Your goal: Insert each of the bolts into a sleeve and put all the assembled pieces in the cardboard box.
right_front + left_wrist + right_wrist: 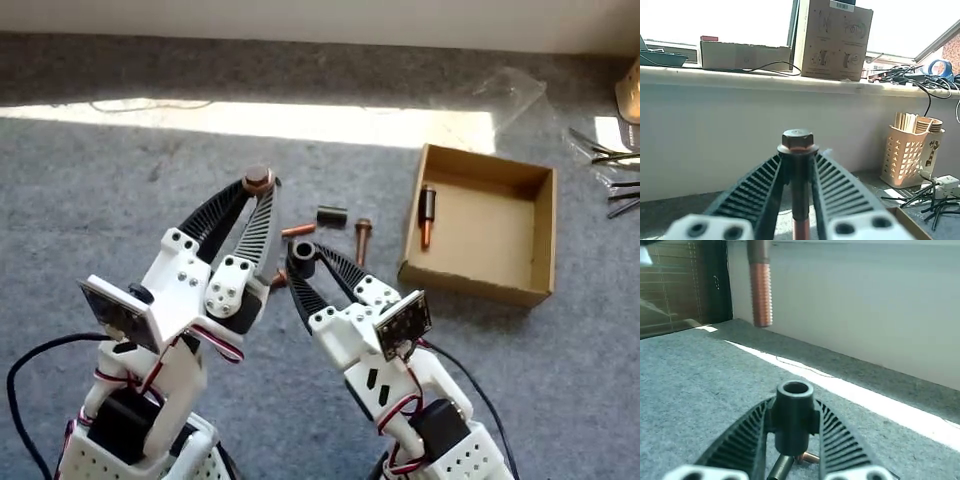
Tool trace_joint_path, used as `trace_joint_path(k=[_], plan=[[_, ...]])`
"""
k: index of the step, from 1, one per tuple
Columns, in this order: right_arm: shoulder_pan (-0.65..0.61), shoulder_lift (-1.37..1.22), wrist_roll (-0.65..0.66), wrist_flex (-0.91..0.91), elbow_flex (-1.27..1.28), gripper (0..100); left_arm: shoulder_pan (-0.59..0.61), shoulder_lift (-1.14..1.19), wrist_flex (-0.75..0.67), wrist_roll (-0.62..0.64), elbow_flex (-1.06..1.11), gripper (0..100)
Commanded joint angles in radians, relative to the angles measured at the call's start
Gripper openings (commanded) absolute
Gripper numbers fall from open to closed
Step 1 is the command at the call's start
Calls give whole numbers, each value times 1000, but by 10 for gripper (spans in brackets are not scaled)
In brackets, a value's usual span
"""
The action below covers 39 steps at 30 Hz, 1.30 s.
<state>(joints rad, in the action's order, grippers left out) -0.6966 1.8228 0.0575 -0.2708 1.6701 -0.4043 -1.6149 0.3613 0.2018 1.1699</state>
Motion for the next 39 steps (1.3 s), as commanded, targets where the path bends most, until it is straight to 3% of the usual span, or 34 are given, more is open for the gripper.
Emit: trace_joint_path(k=[1, 5, 25, 29, 39], plan=[[4, 8, 12, -2, 133, 4, -7, -24, -29, 46, -13, 5], [2, 8, 12, -4, 133, 4, -7, -18, -29, 95, -8, 5], [4, 8, 18, -4, 133, 4, -74, -13, -29, 89, 25, 5], [4, 13, 123, -4, 133, 4, -74, -13, -29, 89, 28, 5], [2, 13, 138, -4, 133, 4, -108, -15, -29, 89, 67, 5]])
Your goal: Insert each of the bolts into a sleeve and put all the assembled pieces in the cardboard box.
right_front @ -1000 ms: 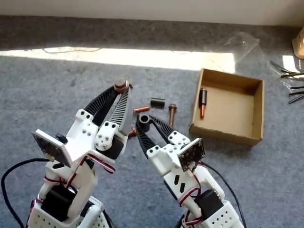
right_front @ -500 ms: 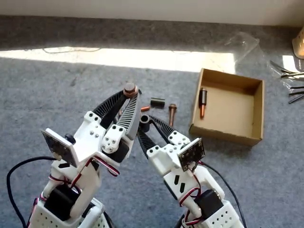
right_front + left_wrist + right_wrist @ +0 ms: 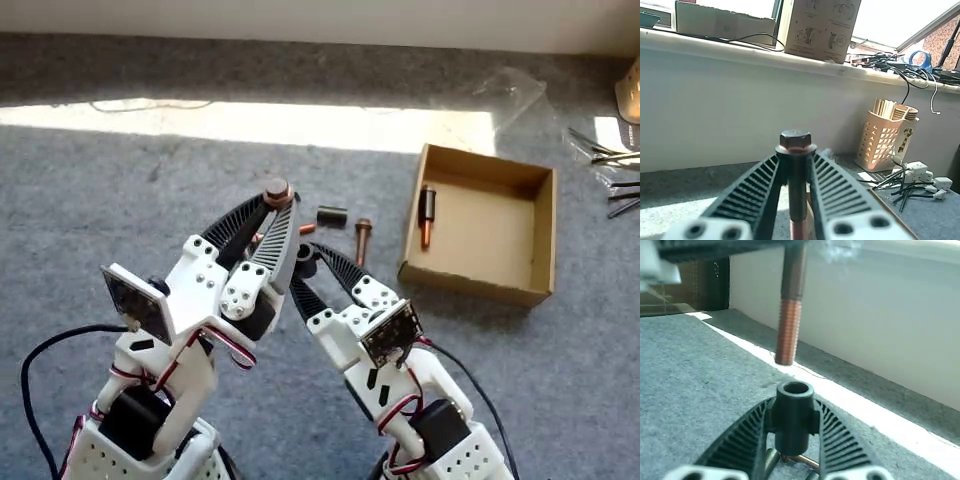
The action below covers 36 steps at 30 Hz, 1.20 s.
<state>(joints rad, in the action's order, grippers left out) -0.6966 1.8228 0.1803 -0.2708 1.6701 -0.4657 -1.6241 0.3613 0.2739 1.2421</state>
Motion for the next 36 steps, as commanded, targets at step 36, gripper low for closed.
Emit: trace_joint_path(k=[36], plan=[[2, 12, 17, -5, 133, 4, -53, -5, -166, -74, 85, 5]])
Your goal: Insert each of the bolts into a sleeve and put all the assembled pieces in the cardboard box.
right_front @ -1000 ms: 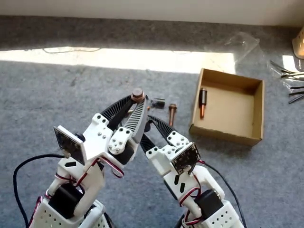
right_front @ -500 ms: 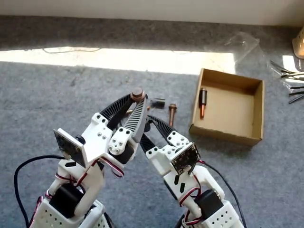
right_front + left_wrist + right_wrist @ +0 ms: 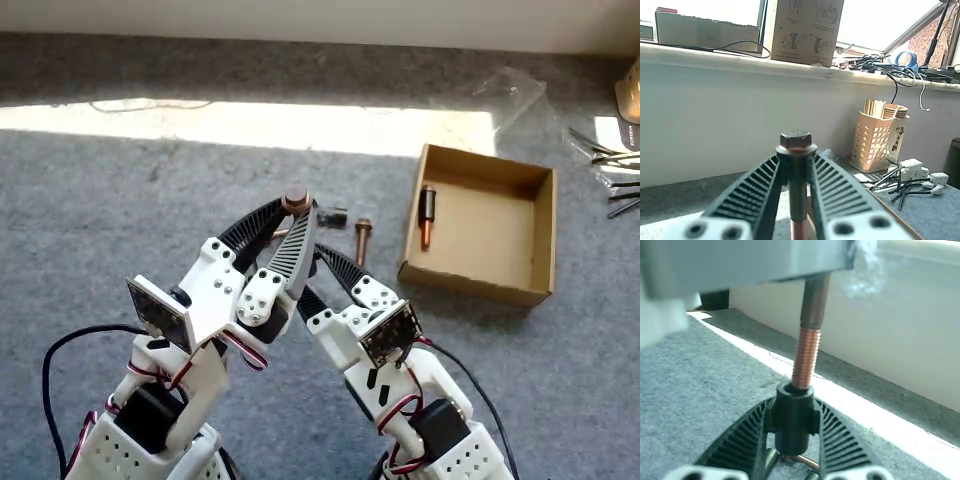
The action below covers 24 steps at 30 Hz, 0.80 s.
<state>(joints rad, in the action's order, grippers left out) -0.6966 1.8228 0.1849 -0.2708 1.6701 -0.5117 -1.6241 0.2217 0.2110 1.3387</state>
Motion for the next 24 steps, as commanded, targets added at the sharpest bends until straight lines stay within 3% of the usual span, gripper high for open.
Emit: trace_joint_path(k=[1, 20, 24], plan=[[2, 12, 12, -5, 133, 4, -7, -5, -26, -11, -12, 5], [2, 12, 12, -5, 133, 4, -5, -16, 21, -14, -18, 5], [2, 12, 12, -5, 133, 4, -5, -16, 21, -80, -15, 5]])
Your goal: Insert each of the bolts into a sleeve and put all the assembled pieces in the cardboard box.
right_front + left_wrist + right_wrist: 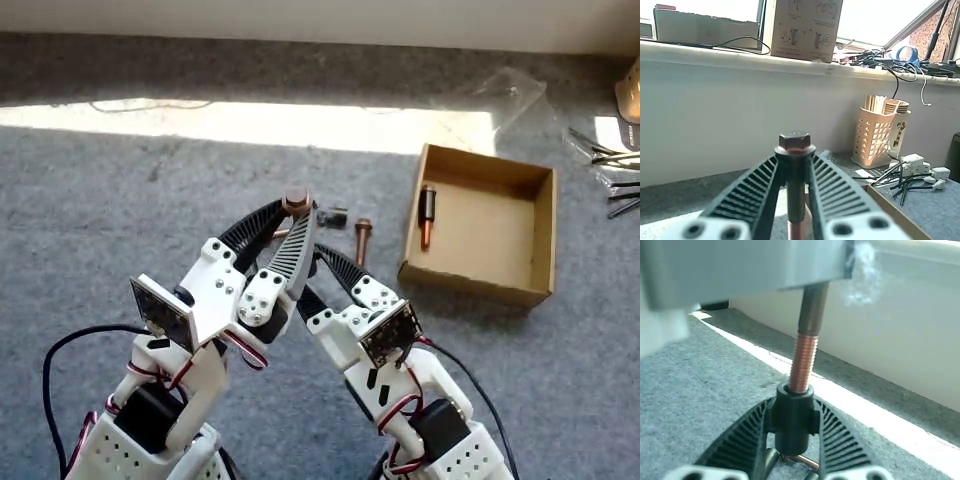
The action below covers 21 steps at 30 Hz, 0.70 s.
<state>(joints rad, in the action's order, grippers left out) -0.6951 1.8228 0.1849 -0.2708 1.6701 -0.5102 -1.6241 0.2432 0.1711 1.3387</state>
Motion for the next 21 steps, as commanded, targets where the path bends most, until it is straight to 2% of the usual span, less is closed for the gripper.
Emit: trace_joint_path(k=[1, 21], plan=[[1, 12, 12, -5, 133, 4, -7, -16, 0, -44, -12, 5], [2, 13, 12, -5, 133, 4, -16, -16, 5, -41, -8, 5]])
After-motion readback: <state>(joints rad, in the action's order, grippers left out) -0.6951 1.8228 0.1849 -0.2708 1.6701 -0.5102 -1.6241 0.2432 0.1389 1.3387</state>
